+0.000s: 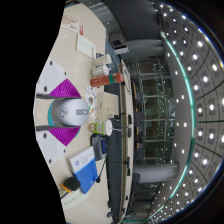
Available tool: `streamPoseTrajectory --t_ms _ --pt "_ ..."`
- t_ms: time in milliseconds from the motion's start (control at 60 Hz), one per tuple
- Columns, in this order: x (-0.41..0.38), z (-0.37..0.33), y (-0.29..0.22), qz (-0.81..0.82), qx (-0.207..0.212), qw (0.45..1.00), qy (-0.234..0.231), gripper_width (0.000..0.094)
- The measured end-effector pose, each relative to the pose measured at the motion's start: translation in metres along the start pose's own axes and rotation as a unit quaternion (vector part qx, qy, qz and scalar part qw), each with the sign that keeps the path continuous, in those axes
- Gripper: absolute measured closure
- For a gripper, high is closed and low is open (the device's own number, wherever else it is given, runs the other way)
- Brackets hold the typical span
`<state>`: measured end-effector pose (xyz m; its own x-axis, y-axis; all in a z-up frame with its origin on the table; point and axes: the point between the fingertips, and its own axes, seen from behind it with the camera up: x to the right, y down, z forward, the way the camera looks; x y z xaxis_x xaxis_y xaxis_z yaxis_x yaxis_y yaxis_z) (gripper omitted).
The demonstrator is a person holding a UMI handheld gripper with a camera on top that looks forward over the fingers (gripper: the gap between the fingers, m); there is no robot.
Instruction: Arrange mouse
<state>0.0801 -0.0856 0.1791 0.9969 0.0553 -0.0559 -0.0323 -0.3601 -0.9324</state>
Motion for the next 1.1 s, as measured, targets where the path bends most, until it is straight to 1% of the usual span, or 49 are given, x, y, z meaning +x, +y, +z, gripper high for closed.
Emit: streamPoseTrajectory --t_ms 33,83,150,183,350,433,600,633,667,700,750,783,850,1000,1100 --pt "0.0 0.016 -0.017 0.005 0.007 1.0 0.003 0.0582" --pt "0.004 0.042 -0.028 0.007 0.01 1.0 0.011 0.0582" --pt "0.008 0.079 -0.022 0.015 -0.002 1.0 0.021 0.0583" --pt "0.01 0.097 -0.019 0.017 -0.015 0.999 0.027 0.0583" --pt "0.024 0.172 0.049 0.031 -0.089 0.994 0.054 0.0582" --pt "0.031 0.191 0.081 0.032 -0.112 0.991 0.066 0.0577" --pt "0.034 0.203 0.115 0.047 -0.143 0.986 0.068 0.046" --pt "0.034 0.201 0.119 0.046 -0.149 0.985 0.07 0.0437" --pt "0.036 0.197 0.118 0.043 -0.15 0.985 0.075 0.0372" --pt "0.036 0.192 0.115 0.036 -0.148 0.985 0.076 0.0263" --pt "0.034 0.179 0.107 0.021 -0.142 0.987 0.076 0.0058" --pt "0.033 0.168 0.099 0.013 -0.139 0.987 0.078 0.0103" --pt "0.026 0.139 0.08 0.005 -0.128 0.988 0.08 0.0071" --pt "-0.002 0.041 0.048 0.005 -0.115 0.991 0.07 0.0076" --pt "-0.021 -0.035 0.037 -0.001 -0.106 0.992 0.066 0.0076"
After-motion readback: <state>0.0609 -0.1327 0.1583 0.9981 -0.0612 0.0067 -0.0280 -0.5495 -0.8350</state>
